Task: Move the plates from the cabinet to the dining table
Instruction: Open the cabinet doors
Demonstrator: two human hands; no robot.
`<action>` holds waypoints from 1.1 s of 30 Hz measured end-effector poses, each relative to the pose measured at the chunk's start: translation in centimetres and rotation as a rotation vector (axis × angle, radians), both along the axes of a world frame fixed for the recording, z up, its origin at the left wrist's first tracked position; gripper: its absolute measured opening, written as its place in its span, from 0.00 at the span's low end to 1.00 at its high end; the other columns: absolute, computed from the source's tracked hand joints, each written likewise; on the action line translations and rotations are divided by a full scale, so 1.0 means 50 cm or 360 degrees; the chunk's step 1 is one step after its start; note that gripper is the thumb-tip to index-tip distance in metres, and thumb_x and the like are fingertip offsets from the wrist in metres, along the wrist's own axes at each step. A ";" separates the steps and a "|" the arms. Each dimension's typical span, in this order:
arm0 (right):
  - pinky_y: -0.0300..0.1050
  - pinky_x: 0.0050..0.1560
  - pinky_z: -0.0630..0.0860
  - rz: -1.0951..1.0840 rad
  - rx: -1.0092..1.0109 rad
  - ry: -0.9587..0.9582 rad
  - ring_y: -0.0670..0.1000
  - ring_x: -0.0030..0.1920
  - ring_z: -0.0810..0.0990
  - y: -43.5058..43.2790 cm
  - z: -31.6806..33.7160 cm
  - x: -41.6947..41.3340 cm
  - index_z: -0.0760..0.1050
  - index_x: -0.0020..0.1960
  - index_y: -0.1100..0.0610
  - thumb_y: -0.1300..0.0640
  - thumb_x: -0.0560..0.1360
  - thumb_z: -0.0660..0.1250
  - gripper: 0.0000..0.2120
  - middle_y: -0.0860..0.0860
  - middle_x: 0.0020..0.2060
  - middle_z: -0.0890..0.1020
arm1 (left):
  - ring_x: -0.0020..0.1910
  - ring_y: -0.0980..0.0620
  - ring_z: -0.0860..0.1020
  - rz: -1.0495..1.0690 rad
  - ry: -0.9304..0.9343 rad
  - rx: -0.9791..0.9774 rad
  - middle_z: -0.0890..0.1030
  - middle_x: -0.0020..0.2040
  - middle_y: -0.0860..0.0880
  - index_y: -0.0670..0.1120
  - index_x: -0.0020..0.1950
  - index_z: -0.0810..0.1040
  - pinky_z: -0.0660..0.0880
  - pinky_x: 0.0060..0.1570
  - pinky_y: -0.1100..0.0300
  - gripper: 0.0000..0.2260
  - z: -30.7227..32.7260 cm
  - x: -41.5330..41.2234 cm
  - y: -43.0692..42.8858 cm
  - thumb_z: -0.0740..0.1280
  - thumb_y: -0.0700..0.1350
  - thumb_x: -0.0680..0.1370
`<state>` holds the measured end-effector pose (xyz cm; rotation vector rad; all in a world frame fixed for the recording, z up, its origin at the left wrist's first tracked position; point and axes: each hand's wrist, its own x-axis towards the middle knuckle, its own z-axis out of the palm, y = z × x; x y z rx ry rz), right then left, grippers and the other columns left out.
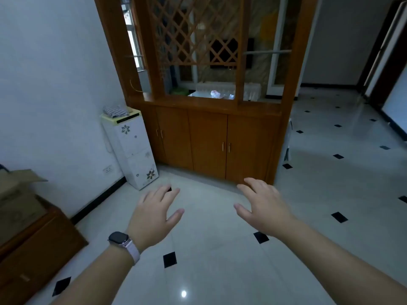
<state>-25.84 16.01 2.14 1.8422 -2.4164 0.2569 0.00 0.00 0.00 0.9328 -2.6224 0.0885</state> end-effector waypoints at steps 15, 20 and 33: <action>0.51 0.70 0.61 -0.0180 0.0131 0.0013 0.53 0.72 0.64 -0.479 -0.055 -0.017 0.68 0.71 0.50 0.36 0.78 0.52 0.28 0.51 0.73 0.68 | 0.66 0.46 0.73 -0.0225 -0.0054 0.0136 0.76 0.67 0.47 0.51 0.69 0.73 0.68 0.65 0.46 0.26 -0.103 -0.068 -0.515 0.54 0.64 0.78; 0.51 0.71 0.60 -0.0262 0.0188 -0.0051 0.52 0.73 0.62 -0.586 -0.064 -0.034 0.65 0.73 0.49 0.37 0.78 0.52 0.28 0.50 0.74 0.65 | 0.66 0.45 0.74 -0.0313 -0.0018 0.0187 0.76 0.67 0.47 0.51 0.69 0.74 0.69 0.64 0.45 0.25 -0.104 -0.111 -0.646 0.56 0.62 0.78; 0.51 0.71 0.59 -0.0294 0.0226 -0.0119 0.51 0.73 0.61 -0.869 -0.149 -0.246 0.65 0.73 0.48 0.37 0.79 0.51 0.26 0.48 0.74 0.65 | 0.65 0.43 0.74 -0.0353 -0.0107 0.0208 0.76 0.67 0.47 0.50 0.66 0.76 0.74 0.57 0.48 0.23 -0.161 -0.324 -0.926 0.57 0.60 0.78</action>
